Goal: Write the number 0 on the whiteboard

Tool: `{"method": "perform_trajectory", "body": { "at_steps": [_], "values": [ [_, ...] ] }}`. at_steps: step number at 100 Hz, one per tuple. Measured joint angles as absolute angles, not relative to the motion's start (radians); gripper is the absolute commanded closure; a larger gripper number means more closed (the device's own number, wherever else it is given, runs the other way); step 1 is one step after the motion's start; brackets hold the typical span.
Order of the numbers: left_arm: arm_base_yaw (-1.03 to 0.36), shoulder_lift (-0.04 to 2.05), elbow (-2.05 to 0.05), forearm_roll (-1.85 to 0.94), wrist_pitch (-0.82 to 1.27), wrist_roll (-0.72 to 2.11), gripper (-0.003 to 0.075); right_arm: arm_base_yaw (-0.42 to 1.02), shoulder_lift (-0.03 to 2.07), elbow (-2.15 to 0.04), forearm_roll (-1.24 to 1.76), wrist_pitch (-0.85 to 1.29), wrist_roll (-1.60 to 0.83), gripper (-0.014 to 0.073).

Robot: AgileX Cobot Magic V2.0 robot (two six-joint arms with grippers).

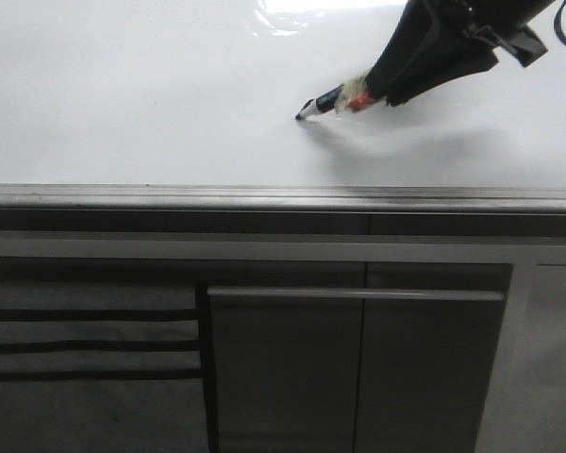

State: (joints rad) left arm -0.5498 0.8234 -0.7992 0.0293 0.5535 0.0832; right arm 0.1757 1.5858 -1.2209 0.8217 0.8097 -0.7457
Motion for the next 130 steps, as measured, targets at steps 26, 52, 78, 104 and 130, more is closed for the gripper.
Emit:
{"method": "perform_trajectory", "body": {
  "at_steps": [26, 52, 78, 104, 130],
  "values": [
    [-0.55, 0.823, -0.799, 0.029, 0.551, 0.083, 0.0259, 0.134, 1.614, -1.236, 0.728, 0.921, -0.708, 0.0536],
    [-0.55, 0.823, -0.799, 0.029, 0.545, 0.083, 0.0259, 0.117, 1.599, -1.311, 0.712, 0.933, -0.699, 0.0536],
    [-0.55, 0.823, -0.799, 0.029, 0.545, 0.083, 0.0259, 0.146, 1.599, -1.37, 0.719, 0.903, -0.695, 0.0536],
    [-0.55, 0.823, -0.799, 0.029, 0.544, 0.085, 0.0259, 0.158, 1.573, -1.377, 0.729, 1.011, -0.743, 0.0536],
    [-0.55, 0.902, -0.86, -0.129, 0.641, 0.365, 0.0259, 0.271, 1.384, -1.286, 0.741, 1.144, -0.976, 0.0536]
  ]
}}
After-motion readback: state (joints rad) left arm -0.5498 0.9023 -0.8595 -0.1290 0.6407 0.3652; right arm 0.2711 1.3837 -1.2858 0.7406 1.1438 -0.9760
